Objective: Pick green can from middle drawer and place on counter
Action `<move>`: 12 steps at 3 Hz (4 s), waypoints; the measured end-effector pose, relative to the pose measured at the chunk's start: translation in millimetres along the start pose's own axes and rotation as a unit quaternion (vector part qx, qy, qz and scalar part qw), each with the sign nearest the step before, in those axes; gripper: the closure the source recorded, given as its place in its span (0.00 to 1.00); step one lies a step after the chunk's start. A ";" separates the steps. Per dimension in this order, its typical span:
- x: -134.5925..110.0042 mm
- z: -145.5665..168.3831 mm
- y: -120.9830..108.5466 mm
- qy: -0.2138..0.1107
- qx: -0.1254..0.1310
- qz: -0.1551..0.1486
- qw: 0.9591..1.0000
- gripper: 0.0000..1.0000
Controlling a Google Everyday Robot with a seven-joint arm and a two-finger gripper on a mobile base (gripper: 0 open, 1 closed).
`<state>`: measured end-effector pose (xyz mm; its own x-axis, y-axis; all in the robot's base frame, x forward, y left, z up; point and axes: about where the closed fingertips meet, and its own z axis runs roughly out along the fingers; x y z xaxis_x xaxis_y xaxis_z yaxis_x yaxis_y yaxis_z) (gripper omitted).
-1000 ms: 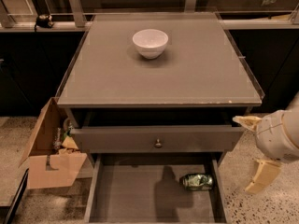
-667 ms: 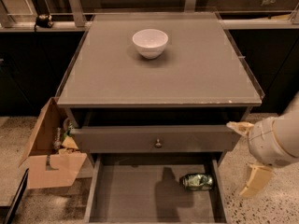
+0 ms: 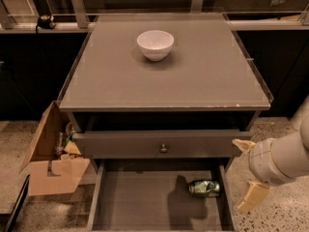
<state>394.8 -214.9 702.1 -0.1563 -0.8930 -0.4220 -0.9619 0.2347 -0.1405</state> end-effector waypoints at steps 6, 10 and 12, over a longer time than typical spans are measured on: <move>63.9 124.3 10.0 -0.004 0.007 0.057 0.998 0.00; 76.4 178.1 5.4 -0.040 -0.005 0.042 0.998 0.00; 77.8 208.3 -7.1 -0.056 -0.032 0.042 0.997 0.00</move>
Offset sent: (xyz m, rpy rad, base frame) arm 0.0007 -0.0174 -0.1189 0.0287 0.1756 -0.0886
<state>436.3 -206.1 483.7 -0.2142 -0.8220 -0.5277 -0.9593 0.2787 -0.0447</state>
